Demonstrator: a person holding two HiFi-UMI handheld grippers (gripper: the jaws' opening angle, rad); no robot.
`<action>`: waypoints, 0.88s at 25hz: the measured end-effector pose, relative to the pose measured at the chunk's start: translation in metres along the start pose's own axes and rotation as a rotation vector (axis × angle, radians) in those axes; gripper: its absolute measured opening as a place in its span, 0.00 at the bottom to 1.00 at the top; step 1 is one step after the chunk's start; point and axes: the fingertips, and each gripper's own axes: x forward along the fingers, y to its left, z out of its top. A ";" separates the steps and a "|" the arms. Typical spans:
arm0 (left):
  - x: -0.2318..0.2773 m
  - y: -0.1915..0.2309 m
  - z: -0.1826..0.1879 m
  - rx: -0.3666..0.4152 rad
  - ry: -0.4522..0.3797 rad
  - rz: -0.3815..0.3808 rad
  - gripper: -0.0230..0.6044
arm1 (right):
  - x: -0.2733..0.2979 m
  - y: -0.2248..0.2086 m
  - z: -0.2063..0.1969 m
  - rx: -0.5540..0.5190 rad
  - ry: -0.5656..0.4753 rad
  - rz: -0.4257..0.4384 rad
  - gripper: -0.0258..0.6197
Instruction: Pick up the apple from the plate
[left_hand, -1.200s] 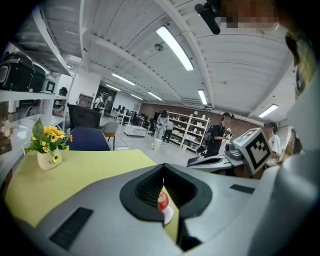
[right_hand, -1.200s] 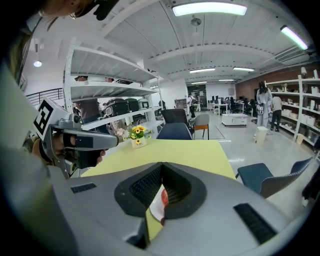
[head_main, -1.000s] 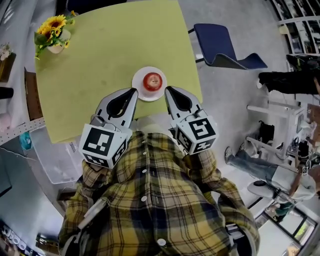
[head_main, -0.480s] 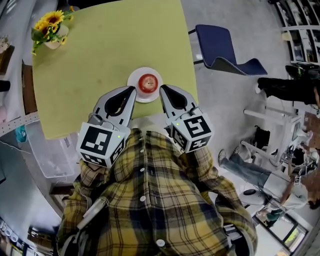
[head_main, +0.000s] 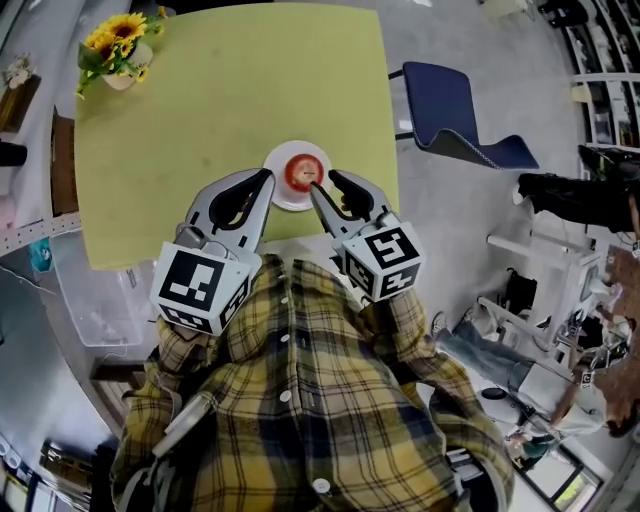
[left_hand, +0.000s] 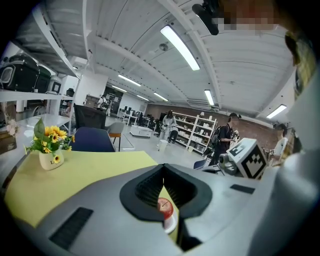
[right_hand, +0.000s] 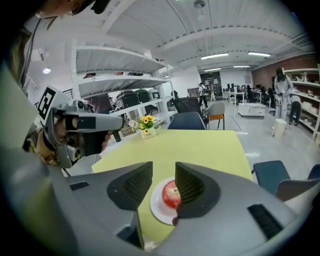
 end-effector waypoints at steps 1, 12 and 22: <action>0.001 0.001 0.001 -0.001 0.000 0.001 0.05 | 0.003 0.000 -0.001 -0.006 0.007 0.005 0.24; 0.001 0.001 -0.019 -0.021 0.044 0.011 0.05 | 0.016 0.006 -0.019 -0.019 0.049 0.088 0.51; 0.002 0.009 -0.048 -0.038 0.115 0.008 0.05 | 0.036 -0.001 -0.044 -0.046 0.117 0.072 0.61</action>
